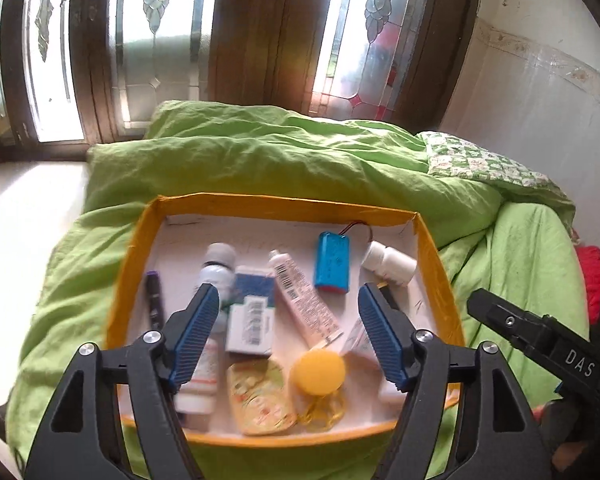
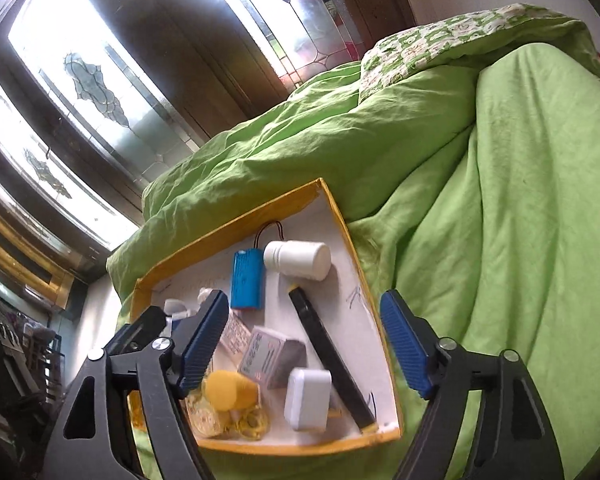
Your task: Organize rigid objects
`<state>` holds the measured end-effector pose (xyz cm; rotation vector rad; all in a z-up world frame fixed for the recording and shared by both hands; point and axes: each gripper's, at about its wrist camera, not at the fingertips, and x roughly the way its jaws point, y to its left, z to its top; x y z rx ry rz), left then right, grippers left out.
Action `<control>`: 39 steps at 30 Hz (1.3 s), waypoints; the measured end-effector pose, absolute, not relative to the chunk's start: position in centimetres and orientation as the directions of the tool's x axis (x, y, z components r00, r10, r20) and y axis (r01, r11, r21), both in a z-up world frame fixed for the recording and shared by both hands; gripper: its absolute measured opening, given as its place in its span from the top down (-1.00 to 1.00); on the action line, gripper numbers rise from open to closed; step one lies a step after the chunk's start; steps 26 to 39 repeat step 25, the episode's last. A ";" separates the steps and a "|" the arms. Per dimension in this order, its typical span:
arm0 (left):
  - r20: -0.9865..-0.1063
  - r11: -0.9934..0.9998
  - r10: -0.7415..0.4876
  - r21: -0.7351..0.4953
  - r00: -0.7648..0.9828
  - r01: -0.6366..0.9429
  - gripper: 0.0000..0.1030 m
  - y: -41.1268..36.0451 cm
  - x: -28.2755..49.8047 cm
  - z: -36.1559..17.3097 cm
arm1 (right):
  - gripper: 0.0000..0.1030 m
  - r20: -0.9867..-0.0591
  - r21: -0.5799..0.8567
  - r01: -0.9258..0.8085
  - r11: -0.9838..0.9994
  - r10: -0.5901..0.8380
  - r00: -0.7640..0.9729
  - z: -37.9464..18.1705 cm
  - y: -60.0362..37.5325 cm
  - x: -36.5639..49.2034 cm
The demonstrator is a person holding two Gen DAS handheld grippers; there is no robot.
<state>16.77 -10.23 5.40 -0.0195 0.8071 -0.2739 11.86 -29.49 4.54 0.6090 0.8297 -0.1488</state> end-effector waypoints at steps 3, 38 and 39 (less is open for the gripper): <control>-0.678 0.984 -0.128 0.003 0.724 0.177 -0.62 -8.4 13.2 6.4 | -0.96 -0.753 0.408 0.335 0.850 0.106 0.649 4.4 -28.1 9.4; -0.690 0.982 -0.004 0.133 0.724 0.132 -0.74 -6.8 4.5 8.5 | -0.97 -0.743 0.360 0.151 0.921 0.186 0.643 6.9 -23.0 0.2; -0.690 0.982 -0.004 0.133 0.724 0.132 -0.74 -6.8 4.5 8.5 | -0.97 -0.743 0.360 0.151 0.921 0.186 0.643 6.9 -23.0 0.2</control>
